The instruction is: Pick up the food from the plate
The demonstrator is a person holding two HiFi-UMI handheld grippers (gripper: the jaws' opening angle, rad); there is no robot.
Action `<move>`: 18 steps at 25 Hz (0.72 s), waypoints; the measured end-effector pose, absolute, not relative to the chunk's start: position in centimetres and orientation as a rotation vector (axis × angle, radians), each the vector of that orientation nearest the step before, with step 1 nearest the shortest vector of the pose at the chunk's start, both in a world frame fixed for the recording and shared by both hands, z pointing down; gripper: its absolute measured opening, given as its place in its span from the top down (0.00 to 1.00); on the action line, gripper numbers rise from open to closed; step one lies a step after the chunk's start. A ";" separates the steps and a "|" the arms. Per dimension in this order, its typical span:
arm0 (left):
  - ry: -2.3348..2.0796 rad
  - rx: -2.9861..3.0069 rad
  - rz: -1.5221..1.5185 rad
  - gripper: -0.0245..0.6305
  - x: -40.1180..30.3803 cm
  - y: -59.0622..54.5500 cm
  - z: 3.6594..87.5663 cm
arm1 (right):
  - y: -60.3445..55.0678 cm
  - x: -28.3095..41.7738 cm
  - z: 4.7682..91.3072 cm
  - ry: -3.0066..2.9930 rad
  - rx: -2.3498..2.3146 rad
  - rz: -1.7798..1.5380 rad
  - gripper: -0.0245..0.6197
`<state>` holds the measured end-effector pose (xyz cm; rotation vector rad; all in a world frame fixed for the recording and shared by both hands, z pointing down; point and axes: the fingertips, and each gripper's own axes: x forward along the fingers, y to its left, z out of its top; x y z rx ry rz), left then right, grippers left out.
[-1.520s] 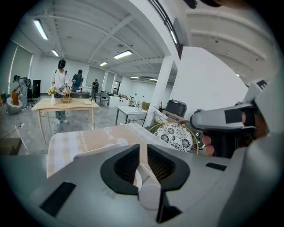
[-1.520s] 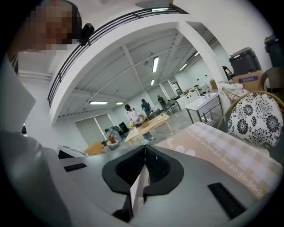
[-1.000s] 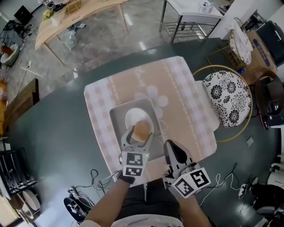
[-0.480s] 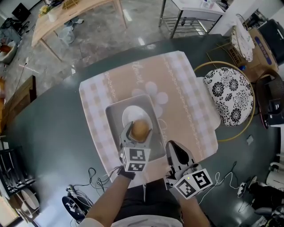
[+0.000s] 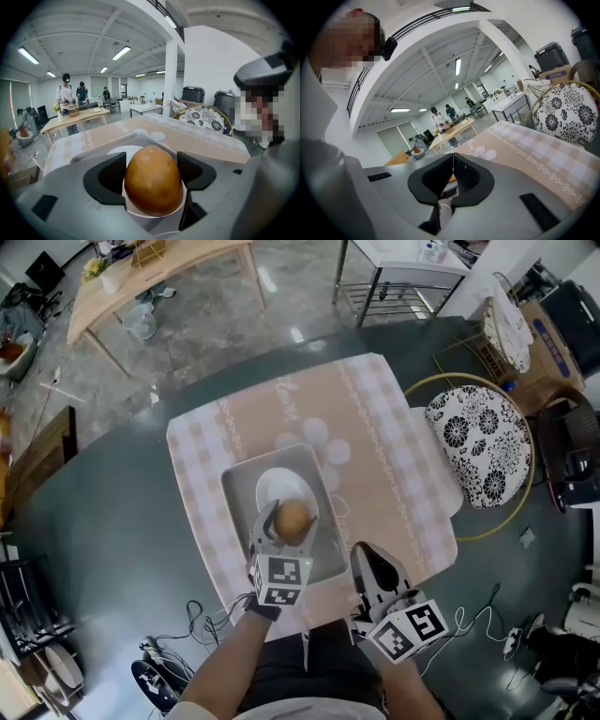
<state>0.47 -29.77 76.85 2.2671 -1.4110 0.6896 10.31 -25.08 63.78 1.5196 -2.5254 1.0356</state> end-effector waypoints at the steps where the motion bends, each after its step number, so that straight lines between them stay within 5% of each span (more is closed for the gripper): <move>1: -1.406 2.276 0.677 0.46 0.6 -29.7 76.3 | -25.0 10.4 63.6 -2.524 1.524 1.036 0.94; 18: -1.281 2.317 0.539 0.46 1.9 -24.2 61.9 | -23.0 10.1 54.7 -2.557 1.442 0.952 0.94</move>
